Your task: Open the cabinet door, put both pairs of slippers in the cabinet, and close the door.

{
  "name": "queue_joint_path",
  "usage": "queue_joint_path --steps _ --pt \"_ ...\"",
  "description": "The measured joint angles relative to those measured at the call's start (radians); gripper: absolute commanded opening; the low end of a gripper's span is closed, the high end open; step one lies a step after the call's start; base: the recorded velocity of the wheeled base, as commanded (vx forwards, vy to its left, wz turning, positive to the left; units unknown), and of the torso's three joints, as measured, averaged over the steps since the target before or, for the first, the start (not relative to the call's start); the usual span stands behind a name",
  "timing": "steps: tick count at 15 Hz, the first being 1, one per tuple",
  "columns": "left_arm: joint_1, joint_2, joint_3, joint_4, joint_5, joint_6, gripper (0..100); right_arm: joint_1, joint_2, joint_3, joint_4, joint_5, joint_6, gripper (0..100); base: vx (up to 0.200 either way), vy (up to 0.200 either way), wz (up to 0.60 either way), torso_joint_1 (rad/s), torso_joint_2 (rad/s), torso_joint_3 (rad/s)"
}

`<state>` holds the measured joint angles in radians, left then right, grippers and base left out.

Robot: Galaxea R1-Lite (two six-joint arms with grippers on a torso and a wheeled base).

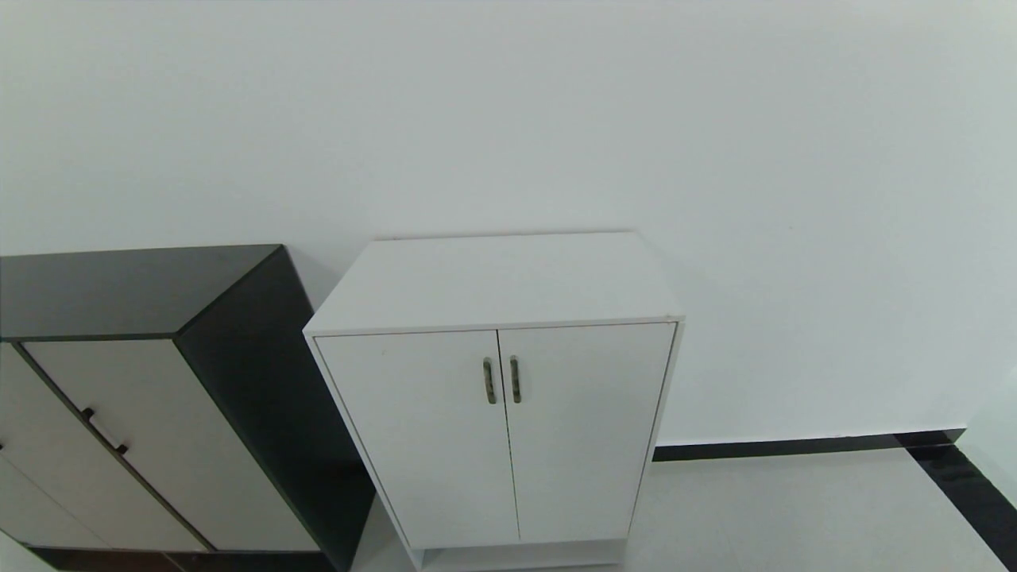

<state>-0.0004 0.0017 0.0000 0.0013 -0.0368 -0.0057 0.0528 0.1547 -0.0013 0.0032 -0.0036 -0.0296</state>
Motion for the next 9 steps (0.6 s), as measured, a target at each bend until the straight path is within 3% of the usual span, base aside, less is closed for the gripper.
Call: queue_joint_path --steps 3,9 --pt "-0.001 0.000 0.000 0.000 0.000 0.000 0 -0.045 -0.104 0.001 0.000 -0.003 0.010 0 0.000 0.000 0.00 0.000 0.00 0.000" --pt "0.000 0.000 0.000 0.000 0.000 0.006 0 -0.054 -0.153 0.001 -0.002 -0.013 0.013 0 0.000 0.000 0.00 0.000 0.00 0.000"
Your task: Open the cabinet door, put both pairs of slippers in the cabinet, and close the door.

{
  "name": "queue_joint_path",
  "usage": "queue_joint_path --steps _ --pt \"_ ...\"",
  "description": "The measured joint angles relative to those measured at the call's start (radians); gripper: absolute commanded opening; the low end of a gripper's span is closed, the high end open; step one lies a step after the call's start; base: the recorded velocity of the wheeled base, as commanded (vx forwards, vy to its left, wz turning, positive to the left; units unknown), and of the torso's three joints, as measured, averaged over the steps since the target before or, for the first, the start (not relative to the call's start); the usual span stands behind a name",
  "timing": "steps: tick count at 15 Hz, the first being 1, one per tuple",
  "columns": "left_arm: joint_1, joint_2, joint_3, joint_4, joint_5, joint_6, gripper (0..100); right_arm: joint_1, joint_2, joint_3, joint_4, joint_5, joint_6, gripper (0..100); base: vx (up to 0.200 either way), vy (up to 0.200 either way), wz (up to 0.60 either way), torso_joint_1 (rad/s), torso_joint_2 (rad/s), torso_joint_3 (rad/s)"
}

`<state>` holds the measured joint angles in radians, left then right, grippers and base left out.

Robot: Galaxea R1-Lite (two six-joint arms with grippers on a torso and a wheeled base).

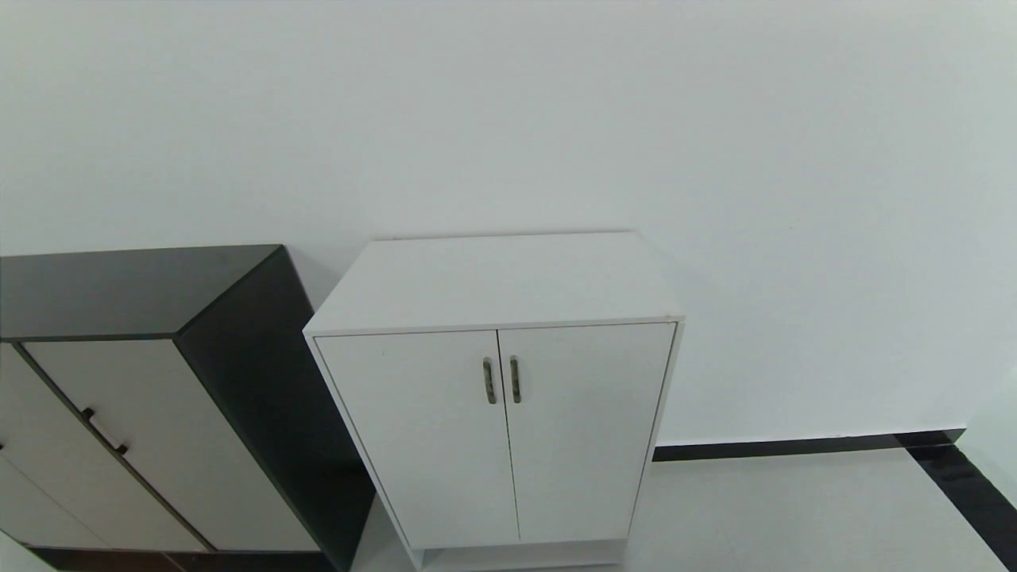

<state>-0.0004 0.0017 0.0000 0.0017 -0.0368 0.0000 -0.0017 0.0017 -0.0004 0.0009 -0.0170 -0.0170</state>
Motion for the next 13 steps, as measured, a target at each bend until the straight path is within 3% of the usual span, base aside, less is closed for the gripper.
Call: queue_joint_path --steps 13 --pt "0.000 0.000 0.000 0.000 0.000 0.000 0 0.000 -0.004 0.000 0.000 0.001 0.004 0 0.000 0.000 0.00 0.000 0.00 0.000"
